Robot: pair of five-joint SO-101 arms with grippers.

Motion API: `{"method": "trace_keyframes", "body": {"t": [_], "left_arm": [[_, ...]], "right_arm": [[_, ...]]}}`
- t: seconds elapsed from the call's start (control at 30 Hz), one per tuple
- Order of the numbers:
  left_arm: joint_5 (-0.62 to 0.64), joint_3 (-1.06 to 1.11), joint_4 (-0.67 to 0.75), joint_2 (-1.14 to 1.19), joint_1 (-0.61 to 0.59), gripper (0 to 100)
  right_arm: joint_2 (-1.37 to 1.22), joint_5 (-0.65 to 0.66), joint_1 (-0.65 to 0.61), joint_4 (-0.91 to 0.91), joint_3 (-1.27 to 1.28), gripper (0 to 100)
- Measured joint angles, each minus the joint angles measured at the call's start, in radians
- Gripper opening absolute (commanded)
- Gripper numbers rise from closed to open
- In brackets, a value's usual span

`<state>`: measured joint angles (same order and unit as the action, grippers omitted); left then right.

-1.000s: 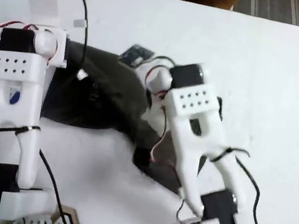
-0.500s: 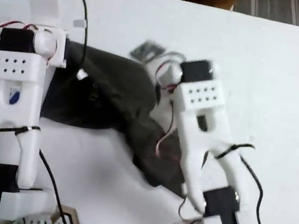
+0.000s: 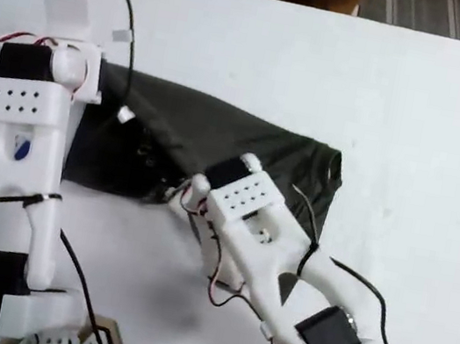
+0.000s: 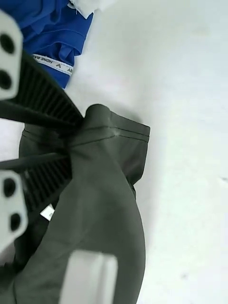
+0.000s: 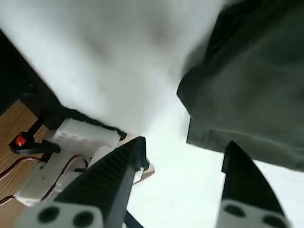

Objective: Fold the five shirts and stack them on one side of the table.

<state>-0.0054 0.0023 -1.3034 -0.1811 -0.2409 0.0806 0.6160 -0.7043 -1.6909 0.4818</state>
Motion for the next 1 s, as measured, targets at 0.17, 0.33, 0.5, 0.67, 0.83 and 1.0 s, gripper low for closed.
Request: {"method": "trace_keyframes", "body": {"t": [0.17,0.33,0.5,0.67,0.83,1.0], "left_arm": [[0.000,0.006,0.021,0.000,-0.003,3],[0.000,0.006,0.028,0.000,-0.002,3],[0.000,0.006,0.028,0.000,0.002,3],[0.000,0.006,0.028,0.000,0.000,3],[0.000,0.006,0.028,0.000,0.000,3],[0.000,0.006,0.028,0.000,0.000,3]], "right_arm": [[-0.057,-0.034,-0.018,0.083,0.005,26.5],[-0.133,-0.041,-0.029,0.149,0.005,26.5],[-0.221,-0.040,-0.026,0.184,0.005,26.5],[-0.270,-0.043,-0.029,0.193,0.002,26.5],[-0.270,-0.043,-0.029,0.193,0.002,26.5],[-0.270,-0.043,-0.029,0.193,0.002,20.8]]}}
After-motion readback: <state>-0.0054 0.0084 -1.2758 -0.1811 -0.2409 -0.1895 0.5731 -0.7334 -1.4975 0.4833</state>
